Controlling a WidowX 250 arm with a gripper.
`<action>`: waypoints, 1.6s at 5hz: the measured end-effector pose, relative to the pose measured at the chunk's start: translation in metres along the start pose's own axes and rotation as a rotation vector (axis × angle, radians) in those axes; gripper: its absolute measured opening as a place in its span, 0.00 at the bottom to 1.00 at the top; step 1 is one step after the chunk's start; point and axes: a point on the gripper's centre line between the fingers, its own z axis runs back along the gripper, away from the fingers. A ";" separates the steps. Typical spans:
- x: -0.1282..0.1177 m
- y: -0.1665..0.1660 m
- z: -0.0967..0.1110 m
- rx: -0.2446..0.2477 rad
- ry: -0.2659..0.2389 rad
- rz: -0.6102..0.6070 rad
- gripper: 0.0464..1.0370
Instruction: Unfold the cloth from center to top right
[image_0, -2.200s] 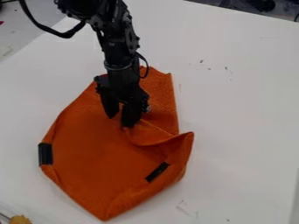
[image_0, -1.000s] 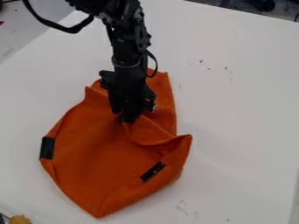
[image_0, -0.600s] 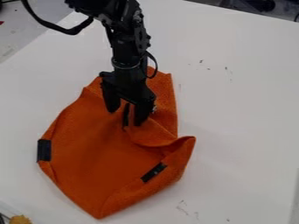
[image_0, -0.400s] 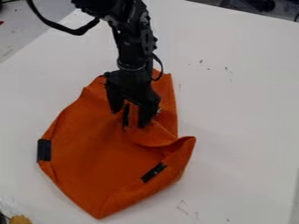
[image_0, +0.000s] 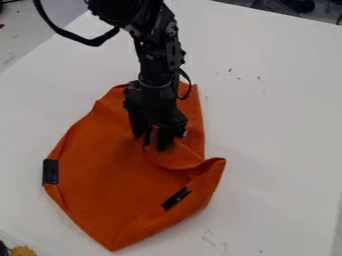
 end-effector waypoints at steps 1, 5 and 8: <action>0.000 -0.001 0.000 -0.007 0.001 -0.011 0.31; 0.029 -0.021 0.033 0.076 -0.035 -0.103 0.01; 0.080 -0.108 0.032 -0.119 -0.098 -0.230 0.03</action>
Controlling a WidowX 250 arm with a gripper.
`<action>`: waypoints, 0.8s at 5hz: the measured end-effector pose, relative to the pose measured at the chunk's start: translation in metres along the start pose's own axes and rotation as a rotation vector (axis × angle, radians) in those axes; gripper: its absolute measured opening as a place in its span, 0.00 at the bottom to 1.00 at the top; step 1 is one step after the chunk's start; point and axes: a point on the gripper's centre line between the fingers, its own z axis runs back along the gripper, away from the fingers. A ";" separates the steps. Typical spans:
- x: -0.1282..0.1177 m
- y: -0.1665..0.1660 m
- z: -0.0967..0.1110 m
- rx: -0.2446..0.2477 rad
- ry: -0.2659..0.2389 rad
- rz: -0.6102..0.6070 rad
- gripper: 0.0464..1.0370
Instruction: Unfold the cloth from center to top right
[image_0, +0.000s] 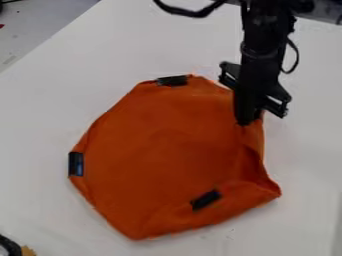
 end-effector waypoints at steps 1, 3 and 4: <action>0.008 -0.009 -0.012 -0.071 -0.050 -0.001 0.19; 0.029 -0.017 0.003 -0.144 0.014 -0.036 0.77; 0.035 -0.023 0.024 -0.187 0.053 0.001 0.97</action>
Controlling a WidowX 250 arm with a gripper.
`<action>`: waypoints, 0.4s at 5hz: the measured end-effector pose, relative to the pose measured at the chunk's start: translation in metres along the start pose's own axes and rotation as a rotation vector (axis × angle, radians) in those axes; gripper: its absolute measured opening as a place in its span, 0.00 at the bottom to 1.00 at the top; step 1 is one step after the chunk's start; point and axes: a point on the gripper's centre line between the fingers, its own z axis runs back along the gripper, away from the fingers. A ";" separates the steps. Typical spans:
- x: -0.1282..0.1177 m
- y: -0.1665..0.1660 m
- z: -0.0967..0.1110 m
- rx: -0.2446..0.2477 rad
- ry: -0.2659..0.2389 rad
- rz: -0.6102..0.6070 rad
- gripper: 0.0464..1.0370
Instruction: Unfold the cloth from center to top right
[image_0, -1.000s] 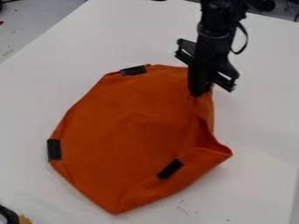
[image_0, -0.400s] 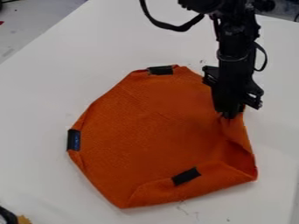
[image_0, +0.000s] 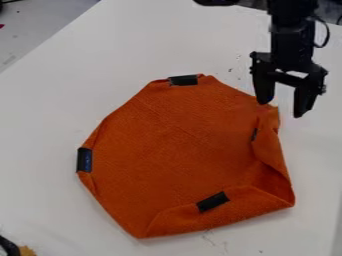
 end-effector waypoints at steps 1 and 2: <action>0.001 -0.008 0.004 0.036 0.021 0.021 0.97; -0.010 -0.008 -0.014 0.158 0.048 0.024 0.96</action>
